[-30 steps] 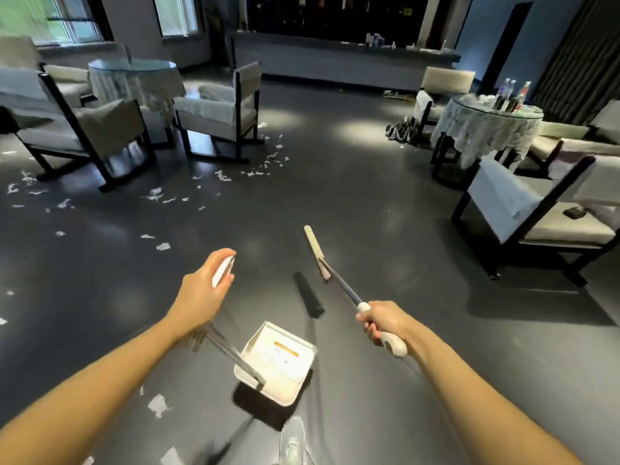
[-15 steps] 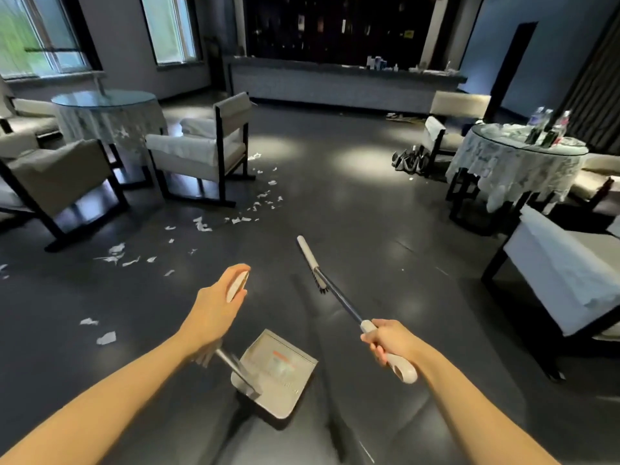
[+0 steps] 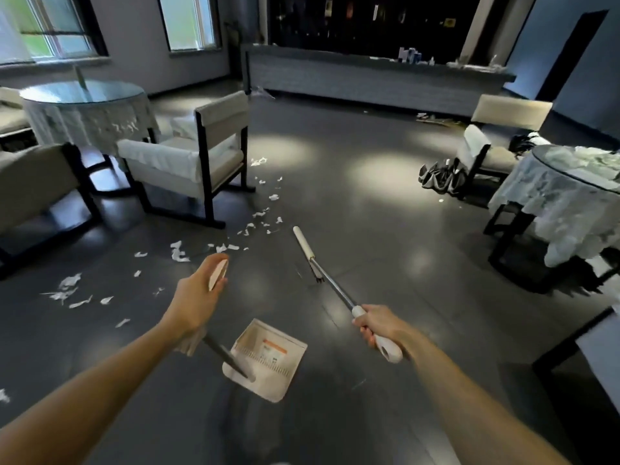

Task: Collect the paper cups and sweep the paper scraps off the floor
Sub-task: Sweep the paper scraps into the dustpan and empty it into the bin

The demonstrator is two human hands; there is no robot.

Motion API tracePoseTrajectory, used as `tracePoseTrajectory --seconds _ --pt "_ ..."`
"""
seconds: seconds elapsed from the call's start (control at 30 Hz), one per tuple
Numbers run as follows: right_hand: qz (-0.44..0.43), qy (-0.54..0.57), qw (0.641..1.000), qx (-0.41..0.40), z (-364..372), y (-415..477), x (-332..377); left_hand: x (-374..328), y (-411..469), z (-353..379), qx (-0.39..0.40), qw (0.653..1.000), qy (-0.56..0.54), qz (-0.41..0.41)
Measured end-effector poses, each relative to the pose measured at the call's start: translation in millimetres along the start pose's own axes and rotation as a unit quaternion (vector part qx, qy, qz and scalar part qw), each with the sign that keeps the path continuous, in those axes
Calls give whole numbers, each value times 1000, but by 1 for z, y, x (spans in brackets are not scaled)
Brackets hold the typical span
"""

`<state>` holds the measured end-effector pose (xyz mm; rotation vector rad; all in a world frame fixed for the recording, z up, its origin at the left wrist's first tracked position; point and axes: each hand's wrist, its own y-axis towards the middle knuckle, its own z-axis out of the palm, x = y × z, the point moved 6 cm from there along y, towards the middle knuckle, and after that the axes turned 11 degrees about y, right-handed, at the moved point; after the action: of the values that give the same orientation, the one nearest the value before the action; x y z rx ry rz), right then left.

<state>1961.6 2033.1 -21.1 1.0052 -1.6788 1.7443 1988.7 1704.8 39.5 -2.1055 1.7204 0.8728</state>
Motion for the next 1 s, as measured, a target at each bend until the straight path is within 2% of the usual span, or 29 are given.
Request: tracePoseTrajectory --seconds 0.13,0.27,0.37,0.63,0.83,1.0 --pt "6 13 1000 24 -20 124 69 -13 131 53 -14 1000 -14 -2" --pt "5 4 999 35 -43 246 145 -28 272 110 14 999 -31 -6" --pt "0 6 999 49 -60 313 210 -48 365 128 -1 999 -31 -8" --pt "-26 -12 999 22 -130 529 368 -109 623 212 4 999 -36 4" --pt "-45 -26 998 43 -183 713 502 -137 815 292 -22 999 -21 -32" --pt "-38 -59 995 65 -217 835 621 -168 957 319 -46 997 -36 -51"
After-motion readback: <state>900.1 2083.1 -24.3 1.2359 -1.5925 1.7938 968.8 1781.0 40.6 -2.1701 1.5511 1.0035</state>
